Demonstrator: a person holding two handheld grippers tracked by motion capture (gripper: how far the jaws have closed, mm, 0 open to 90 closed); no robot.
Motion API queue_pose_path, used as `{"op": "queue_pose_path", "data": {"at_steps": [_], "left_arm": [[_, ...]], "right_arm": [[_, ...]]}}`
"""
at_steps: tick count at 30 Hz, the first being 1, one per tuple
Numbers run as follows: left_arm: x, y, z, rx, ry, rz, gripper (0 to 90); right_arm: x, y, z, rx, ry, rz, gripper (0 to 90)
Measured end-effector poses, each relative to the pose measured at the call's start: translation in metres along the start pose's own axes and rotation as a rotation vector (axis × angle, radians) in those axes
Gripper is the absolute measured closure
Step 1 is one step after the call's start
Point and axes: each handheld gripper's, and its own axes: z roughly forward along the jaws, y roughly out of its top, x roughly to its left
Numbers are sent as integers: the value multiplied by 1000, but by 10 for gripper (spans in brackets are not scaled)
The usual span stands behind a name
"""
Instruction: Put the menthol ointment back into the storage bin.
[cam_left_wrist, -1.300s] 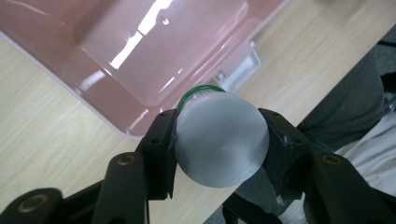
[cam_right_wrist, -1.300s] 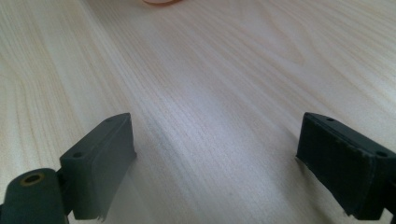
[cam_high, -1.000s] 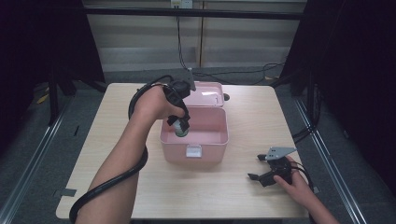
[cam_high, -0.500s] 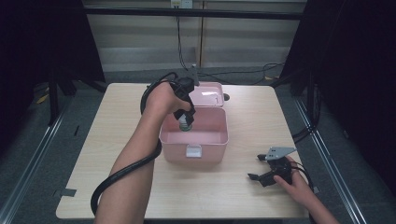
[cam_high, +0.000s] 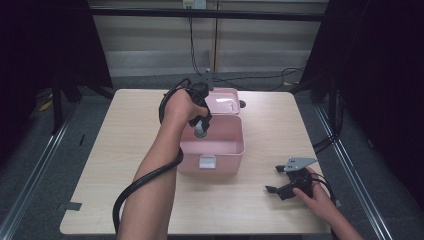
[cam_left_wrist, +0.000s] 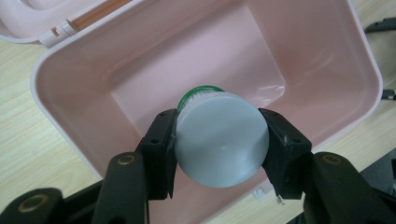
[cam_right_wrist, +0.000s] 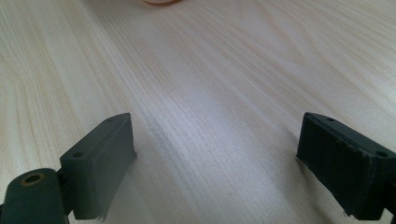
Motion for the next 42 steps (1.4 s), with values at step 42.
{"op": "queue_pose_path", "data": {"at_steps": [42], "left_arm": [[21, 20, 53, -17, 53, -201, 503]], "right_arm": [[0, 0, 0, -2, -6, -4, 105]]}}
